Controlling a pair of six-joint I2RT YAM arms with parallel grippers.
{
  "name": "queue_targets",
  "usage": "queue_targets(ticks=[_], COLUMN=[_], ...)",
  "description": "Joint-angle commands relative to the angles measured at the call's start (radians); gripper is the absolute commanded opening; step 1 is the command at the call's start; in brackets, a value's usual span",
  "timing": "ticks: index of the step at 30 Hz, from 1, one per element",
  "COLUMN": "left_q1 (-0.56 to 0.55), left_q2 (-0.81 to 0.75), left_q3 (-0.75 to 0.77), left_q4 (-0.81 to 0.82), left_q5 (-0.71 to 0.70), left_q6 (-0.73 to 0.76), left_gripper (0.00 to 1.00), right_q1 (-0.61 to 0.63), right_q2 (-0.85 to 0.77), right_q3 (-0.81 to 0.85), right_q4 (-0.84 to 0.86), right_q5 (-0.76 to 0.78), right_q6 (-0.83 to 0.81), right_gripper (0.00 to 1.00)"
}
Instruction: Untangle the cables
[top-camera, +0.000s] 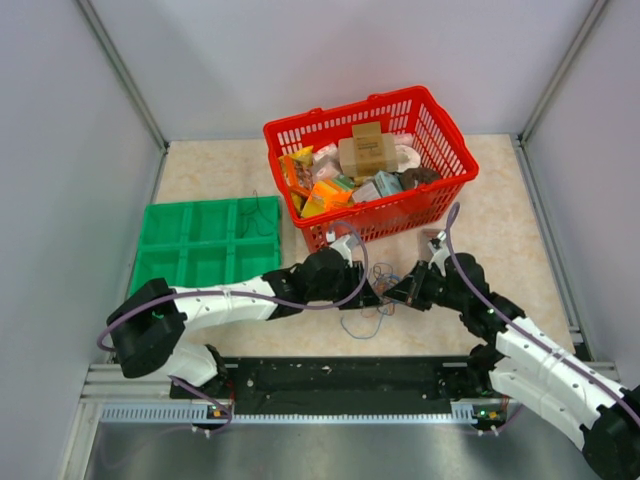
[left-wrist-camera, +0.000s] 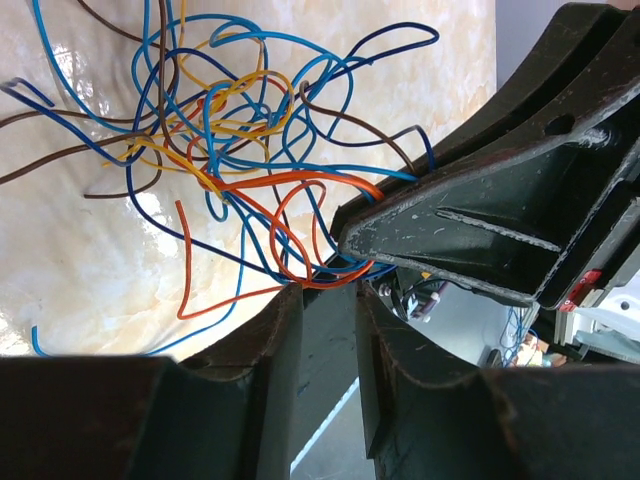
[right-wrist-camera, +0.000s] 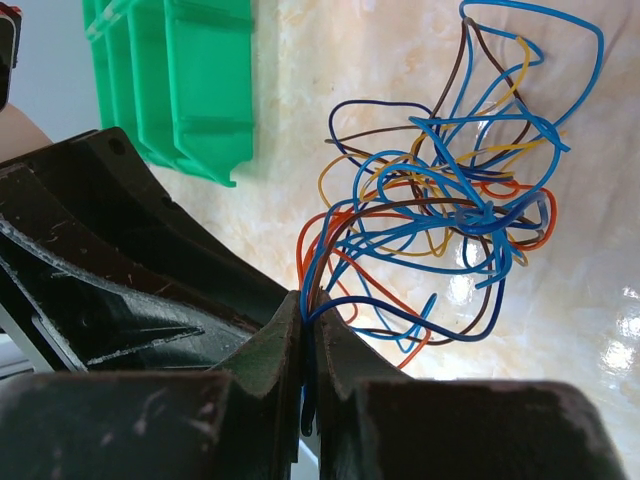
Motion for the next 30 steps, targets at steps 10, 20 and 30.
queue_targets(ticks=[10, 20, 30], left_q1=[0.005, 0.006, 0.015], left_q2=[0.029, -0.023, 0.026], left_q3=[0.062, 0.030, 0.053], left_q4=[0.043, 0.000, -0.005], left_q5=[-0.055, -0.122, -0.101], left_q6=[-0.004, 0.006, -0.008], left_gripper=[0.29, 0.41, 0.30], right_q1=[0.006, 0.006, 0.006], right_q2=[-0.019, -0.019, -0.013], right_q3=[0.054, 0.059, 0.053], right_q4=[0.040, 0.043, 0.052], right_q5=[-0.019, -0.018, -0.017], right_q6=[-0.023, -0.021, -0.020], right_gripper=[0.03, 0.03, 0.03])
